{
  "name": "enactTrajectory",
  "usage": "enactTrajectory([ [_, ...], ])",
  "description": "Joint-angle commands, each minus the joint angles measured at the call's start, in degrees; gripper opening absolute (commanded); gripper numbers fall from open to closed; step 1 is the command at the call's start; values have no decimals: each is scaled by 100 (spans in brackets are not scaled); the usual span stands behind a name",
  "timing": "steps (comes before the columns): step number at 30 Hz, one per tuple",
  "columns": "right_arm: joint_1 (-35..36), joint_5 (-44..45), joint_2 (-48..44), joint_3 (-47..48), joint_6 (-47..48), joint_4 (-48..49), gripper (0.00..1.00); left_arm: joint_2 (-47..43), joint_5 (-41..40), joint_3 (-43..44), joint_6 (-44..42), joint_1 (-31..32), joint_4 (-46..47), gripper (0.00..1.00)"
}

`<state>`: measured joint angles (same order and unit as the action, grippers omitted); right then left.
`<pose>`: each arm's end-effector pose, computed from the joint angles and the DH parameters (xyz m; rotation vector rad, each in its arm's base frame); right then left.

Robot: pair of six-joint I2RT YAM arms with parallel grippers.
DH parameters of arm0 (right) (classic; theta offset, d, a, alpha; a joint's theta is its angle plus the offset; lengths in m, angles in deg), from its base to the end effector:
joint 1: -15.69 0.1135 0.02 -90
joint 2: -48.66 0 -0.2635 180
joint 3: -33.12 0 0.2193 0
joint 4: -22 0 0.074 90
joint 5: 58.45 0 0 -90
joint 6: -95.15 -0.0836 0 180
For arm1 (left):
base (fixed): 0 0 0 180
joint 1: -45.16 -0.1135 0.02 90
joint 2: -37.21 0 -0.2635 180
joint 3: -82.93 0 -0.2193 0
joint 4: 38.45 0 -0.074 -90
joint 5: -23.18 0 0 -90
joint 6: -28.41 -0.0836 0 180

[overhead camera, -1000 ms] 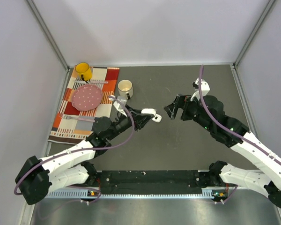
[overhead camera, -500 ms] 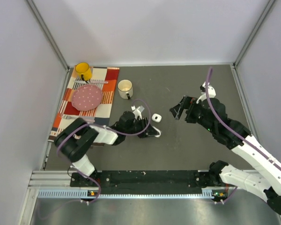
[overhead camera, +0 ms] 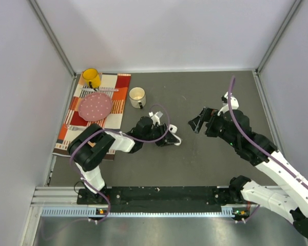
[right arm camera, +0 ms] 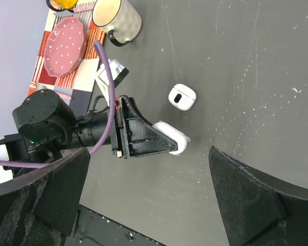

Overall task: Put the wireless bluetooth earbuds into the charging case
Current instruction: Place the charging case with the earbuds at the center of the board.

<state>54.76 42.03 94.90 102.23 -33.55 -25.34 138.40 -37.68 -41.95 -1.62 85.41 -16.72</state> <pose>0.1509 0.1029 0.3243 0.1146 2.0545 0.6833 0.2463 -0.2619 0.1535 -0.0139 2.3374 -1.5255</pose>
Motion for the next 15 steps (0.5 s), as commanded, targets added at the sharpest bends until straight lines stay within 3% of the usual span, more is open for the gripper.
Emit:
enactTrajectory([
  [1, -75, 7, -89, 20, 11, 61, 99, 85, -181, 136, -152, -44, -420, 18],
  [11, -92, -63, -97, 12, 29, 35, 99, 156, -225, 118, -327, -158, -824, 32],
  [15, -92, -81, -132, 29, 11, 26, 99, 156, -322, 215, -503, -184, -1105, 33],
])
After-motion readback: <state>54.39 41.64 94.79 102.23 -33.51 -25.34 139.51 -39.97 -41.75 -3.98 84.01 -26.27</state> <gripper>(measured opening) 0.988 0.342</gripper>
